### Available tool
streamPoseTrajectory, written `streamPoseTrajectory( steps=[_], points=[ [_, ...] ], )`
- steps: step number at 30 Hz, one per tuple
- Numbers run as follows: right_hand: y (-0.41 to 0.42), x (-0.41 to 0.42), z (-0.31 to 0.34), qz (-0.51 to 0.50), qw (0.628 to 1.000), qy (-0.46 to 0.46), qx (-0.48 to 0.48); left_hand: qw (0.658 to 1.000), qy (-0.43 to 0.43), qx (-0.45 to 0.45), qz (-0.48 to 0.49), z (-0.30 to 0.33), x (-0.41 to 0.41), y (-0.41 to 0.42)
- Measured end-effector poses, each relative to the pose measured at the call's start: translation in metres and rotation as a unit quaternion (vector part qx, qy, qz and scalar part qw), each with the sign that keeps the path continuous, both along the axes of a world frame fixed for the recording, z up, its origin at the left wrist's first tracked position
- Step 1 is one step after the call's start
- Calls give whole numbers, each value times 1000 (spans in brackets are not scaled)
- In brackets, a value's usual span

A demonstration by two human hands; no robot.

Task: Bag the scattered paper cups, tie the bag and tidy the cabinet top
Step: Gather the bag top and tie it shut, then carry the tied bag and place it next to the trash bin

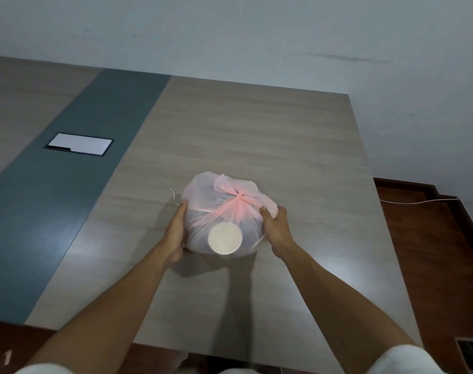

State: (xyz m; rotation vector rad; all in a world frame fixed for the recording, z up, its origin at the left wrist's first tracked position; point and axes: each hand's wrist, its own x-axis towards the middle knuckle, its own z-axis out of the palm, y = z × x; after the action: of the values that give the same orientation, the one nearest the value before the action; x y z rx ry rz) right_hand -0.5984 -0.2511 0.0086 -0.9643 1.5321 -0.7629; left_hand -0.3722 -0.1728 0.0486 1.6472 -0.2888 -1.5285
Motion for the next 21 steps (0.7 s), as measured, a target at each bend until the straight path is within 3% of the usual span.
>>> streamPoseTrajectory(
  steps=[11, 21],
  points=[
    [38, -61, 36, -165, 983, 26, -82, 986, -21, -69, -150, 38, -48, -29],
    [145, -185, 61, -366, 920, 80, -116, 928, 6, -99, -359, 59, -184, -20]
  ],
)
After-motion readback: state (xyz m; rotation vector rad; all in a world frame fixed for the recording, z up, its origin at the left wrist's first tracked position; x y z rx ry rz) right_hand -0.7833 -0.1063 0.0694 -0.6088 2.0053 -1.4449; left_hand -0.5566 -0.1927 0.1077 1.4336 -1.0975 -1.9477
